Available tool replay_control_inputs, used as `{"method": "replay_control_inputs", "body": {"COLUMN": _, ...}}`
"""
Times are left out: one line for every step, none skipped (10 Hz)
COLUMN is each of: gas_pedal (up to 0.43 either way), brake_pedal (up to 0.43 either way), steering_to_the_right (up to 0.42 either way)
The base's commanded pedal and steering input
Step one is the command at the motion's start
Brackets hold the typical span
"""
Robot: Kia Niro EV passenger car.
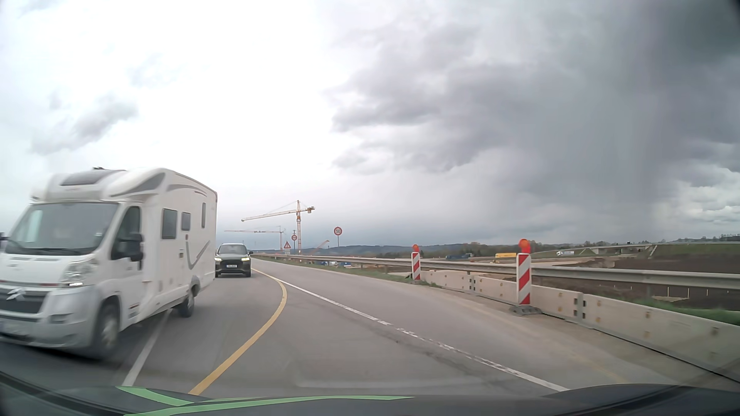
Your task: Follow the waypoints while adhering to traffic rules and regulations
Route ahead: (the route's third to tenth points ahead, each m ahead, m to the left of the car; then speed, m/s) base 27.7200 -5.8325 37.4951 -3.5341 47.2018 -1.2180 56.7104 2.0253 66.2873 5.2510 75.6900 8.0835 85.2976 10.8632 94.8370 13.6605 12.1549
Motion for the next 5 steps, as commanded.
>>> {"method": "replay_control_inputs", "body": {"gas_pedal": 0.079, "brake_pedal": 0.0, "steering_to_the_right": -0.048}}
{"method": "replay_control_inputs", "body": {"gas_pedal": 0.087, "brake_pedal": 0.0, "steering_to_the_right": -0.048}}
{"method": "replay_control_inputs", "body": {"gas_pedal": 0.087, "brake_pedal": 0.0, "steering_to_the_right": -0.048}}
{"method": "replay_control_inputs", "body": {"gas_pedal": 0.087, "brake_pedal": 0.0, "steering_to_the_right": -0.049}}
{"method": "replay_control_inputs", "body": {"gas_pedal": 0.087, "brake_pedal": 0.0, "steering_to_the_right": -0.053}}
